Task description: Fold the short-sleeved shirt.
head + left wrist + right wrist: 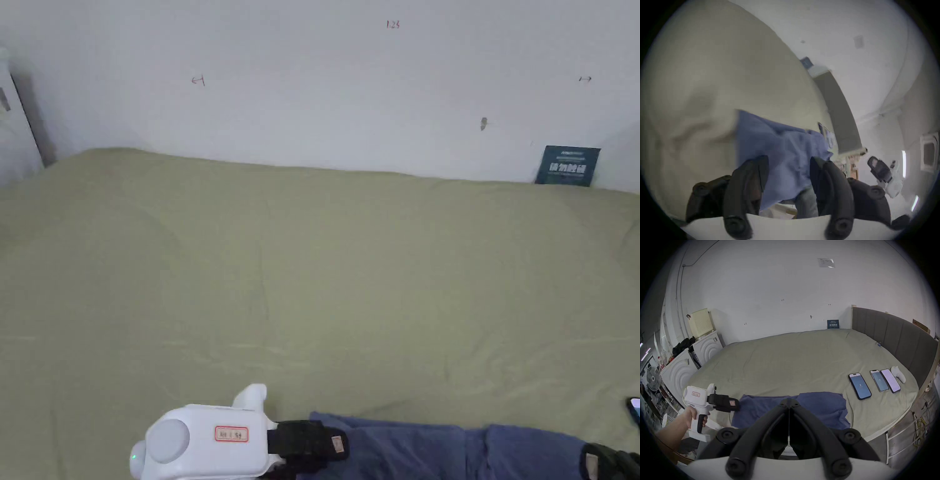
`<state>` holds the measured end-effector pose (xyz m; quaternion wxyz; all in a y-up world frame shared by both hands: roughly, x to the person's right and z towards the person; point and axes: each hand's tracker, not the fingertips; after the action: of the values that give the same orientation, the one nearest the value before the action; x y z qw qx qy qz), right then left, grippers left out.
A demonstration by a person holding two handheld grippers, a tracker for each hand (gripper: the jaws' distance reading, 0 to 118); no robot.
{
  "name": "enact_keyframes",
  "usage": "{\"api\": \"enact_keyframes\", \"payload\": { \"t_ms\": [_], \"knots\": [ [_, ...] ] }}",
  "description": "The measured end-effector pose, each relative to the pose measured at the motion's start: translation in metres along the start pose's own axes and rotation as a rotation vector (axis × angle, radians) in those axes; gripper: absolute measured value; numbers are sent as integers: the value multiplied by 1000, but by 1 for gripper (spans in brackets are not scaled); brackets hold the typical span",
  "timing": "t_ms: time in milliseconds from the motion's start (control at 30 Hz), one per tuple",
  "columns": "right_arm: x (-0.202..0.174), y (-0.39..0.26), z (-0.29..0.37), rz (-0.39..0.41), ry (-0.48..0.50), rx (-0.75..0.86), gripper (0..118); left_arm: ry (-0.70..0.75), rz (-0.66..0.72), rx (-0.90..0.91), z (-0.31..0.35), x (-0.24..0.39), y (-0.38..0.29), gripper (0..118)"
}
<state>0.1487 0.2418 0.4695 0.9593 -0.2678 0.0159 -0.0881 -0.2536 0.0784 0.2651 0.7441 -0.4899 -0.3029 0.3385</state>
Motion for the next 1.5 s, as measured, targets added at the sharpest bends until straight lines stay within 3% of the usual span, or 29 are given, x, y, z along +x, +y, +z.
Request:
{"api": "enact_keyframes", "payload": {
  "t_ms": [133, 267, 333, 400, 433, 467, 533, 567, 600, 633, 833, 967, 1067, 1233, 1333, 1500],
  "knots": [
    [2, 0, 1, -20, 9, -1, 0, 2, 151, 14, 7, -42, 4, 87],
    [2, 0, 3, -19, 15, -2, 0, -172, 227, 0, -16, -46, -10, 87],
    [3, 0, 3, -20, 11, -7, 0, -176, 243, -7, -32, -41, -16, 86],
    [3, -2, 4, -24, 19, -6, 0, -236, 211, -31, -49, -33, -18, 76],
    [3, -2, 4, -28, 21, -8, 0, -229, 212, -35, -54, -35, -18, 55],
    [3, -3, 3, -32, 19, -15, 0, -210, 219, -32, -56, -33, -18, 15],
    [2, -5, 3, -30, 15, -29, 0, -23, 247, -36, -58, -34, -17, 14],
    [2, -5, 5, -27, 12, -30, 0, -15, 243, -24, -55, -38, -17, 14],
    [1, -6, 6, -24, 12, -27, 0, -119, 281, -18, -53, -40, -15, 14],
    [1, -7, 7, -24, 13, -24, 0, -88, 273, -10, -47, -38, -12, 14],
    [1, -3, 6, -30, 19, -15, 0, 79, 119, 87, 45, -7, 7, 14],
    [-2, -1, 0, -24, 33, -14, 0, 317, -41, 148, 129, 8, 25, 14],
    [-4, 0, -4, -23, 43, -13, 0, 396, -93, 206, 167, 30, 26, 14],
    [-6, 1, -8, -13, 50, -24, 0, 334, -170, 222, 152, 81, 14, 14],
    [-4, 0, -7, -17, 51, -24, 0, 163, -192, 152, 108, 96, 15, 14],
    [9, -4, 2, -47, 36, -31, 0, 47, -181, -4, 15, 117, 0, 14]
  ]
}}
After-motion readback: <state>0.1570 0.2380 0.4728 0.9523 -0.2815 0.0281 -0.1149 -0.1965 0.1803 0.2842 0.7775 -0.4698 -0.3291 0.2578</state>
